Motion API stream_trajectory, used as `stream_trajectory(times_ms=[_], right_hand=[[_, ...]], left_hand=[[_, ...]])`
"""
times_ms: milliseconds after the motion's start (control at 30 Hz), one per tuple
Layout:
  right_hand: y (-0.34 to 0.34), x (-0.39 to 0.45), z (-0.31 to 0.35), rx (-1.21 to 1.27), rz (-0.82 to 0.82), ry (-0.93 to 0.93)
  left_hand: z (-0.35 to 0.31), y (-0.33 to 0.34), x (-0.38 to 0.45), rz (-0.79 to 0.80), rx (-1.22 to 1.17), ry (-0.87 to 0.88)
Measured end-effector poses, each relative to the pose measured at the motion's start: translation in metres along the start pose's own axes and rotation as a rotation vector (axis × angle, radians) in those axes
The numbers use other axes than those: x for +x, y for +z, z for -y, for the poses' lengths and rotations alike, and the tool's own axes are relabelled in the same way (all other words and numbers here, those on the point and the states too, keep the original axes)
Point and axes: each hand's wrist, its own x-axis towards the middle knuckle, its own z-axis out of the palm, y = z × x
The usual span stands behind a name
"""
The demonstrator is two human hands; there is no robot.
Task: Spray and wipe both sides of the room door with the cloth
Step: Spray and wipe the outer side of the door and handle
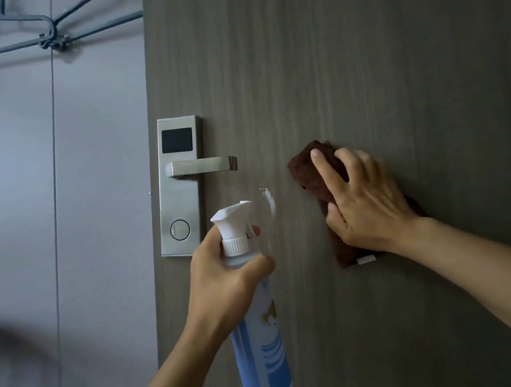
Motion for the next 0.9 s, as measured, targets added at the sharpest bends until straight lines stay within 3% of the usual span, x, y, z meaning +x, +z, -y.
stream_trajectory(times_ms=[167,400,500,567,633,733,800,900], right_hand=[[0.001,0.000,-0.019,0.076,-0.047,-0.153],[0.005,0.050,0.023,0.055,-0.081,0.225],[0.010,0.064,0.051,0.044,-0.074,0.278],[0.013,0.044,0.069,0.031,-0.075,0.144],[0.017,0.006,0.080,0.052,-0.033,-0.113],[0.014,-0.027,0.065,-0.038,0.034,-0.396],[0.011,-0.009,0.046,-0.092,-0.002,-0.307],[0.005,0.042,0.035,-0.075,-0.059,0.070]], left_hand=[[0.004,-0.003,0.006,0.042,0.019,0.006],[0.024,-0.021,0.011,-0.001,-0.008,-0.016],[0.028,-0.029,0.008,-0.015,-0.051,-0.003],[0.028,-0.034,0.004,-0.006,-0.090,0.007],[0.028,-0.039,0.001,0.009,-0.122,0.019],[0.029,-0.042,-0.005,0.018,-0.156,-0.005],[0.030,-0.042,-0.007,0.032,-0.166,-0.013],[0.031,-0.043,-0.009,0.027,-0.175,-0.017]])
